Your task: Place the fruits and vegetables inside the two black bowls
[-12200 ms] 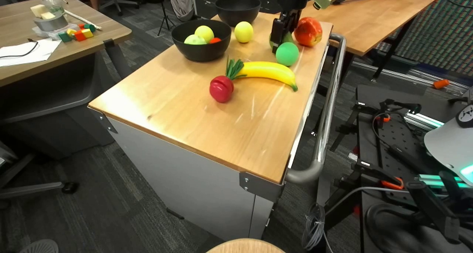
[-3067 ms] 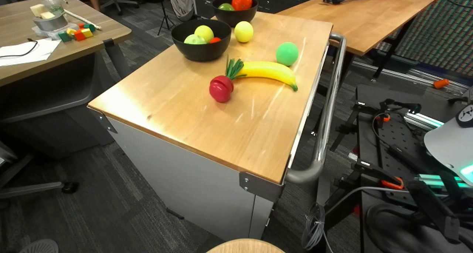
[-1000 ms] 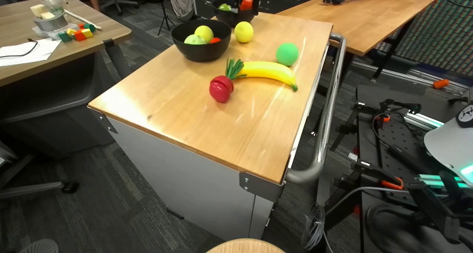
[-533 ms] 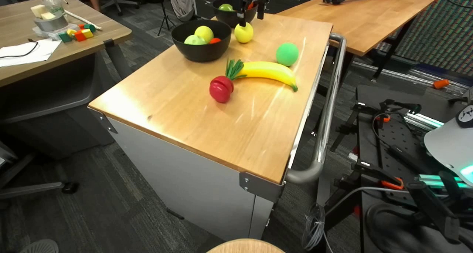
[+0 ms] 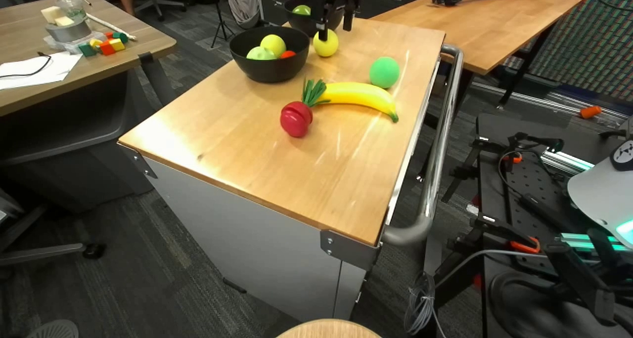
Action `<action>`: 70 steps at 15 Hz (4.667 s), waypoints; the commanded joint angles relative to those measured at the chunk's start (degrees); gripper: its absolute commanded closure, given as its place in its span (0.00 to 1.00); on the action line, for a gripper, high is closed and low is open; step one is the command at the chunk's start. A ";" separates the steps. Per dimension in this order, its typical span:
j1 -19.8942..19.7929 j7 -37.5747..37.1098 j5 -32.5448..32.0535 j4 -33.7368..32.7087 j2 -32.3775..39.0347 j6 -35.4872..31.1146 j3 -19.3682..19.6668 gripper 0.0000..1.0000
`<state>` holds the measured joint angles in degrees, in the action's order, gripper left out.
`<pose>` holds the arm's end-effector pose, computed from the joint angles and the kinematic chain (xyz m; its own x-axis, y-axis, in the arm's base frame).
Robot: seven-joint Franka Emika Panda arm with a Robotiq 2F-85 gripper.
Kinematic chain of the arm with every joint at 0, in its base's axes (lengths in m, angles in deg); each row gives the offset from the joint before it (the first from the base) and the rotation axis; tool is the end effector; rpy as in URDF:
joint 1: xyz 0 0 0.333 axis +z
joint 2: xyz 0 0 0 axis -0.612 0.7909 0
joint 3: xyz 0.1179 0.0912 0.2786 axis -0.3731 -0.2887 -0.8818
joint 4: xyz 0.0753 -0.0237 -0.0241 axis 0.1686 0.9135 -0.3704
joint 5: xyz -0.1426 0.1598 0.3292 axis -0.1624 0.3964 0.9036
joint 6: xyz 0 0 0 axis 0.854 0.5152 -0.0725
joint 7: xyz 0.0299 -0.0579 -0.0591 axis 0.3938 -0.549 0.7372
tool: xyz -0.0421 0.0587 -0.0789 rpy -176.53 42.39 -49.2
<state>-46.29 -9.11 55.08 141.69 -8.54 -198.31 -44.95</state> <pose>0.6022 -0.1594 0.3185 0.9544 -0.2974 0.0266 -0.2967 -0.9546 -0.0270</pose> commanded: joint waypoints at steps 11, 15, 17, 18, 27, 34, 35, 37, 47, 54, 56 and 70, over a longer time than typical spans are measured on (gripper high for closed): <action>-0.37 0.31 1.59 -2.58 2.97 -1.87 -1.45 0.63; -0.08 2.99 0.03 -2.60 0.47 -1.13 -1.67 0.74; 0.11 8.01 -0.16 -2.44 -2.85 -0.83 -3.01 0.74; 0.05 10.12 0.99 -2.88 -4.12 -0.44 -3.94 0.74; 0.12 16.95 -15.32 -9.07 -0.91 -2.76 -0.79 0.74; -2.63 18.63 -14.57 -10.94 4.30 -8.50 -0.10 0.74; -2.73 18.46 -14.73 -11.19 4.68 -9.10 -0.01 0.74; -2.90 18.45 -14.79 -11.45 5.09 -9.58 0.01 0.29; -0.54 17.66 -14.38 -6.85 -5.11 -3.13 -1.67 0.00; 1.64 11.04 -4.55 14.04 -19.59 -3.70 -3.47 0.00; 2.26 10.68 -1.09 20.89 -23.72 -4.99 -3.52 0.00; 3.60 7.81 -3.90 26.06 -19.71 -7.15 -3.29 0.00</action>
<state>-43.66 0.24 52.28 170.69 -31.46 -205.89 -48.30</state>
